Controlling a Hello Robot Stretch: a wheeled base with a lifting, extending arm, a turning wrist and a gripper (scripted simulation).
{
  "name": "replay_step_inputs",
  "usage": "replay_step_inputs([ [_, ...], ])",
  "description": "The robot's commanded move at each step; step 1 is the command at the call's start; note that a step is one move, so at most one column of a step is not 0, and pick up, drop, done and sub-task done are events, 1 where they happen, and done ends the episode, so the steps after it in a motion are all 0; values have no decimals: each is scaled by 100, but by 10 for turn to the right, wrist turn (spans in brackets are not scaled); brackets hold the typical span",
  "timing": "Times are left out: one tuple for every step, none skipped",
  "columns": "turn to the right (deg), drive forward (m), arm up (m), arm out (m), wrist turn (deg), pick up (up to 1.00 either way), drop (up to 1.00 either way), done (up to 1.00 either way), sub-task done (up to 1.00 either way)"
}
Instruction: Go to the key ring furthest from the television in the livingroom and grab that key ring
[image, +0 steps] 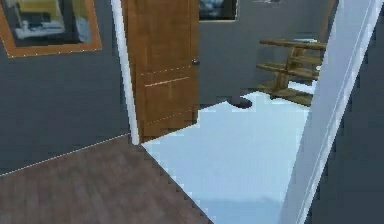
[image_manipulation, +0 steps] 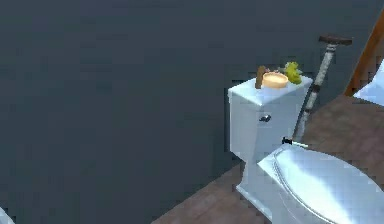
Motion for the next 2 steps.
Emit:
replay_step_inputs([
  [0,60,0,0,0,0,0,0,0],
  [-450,0,0,0,0,0,0,0,0],
])
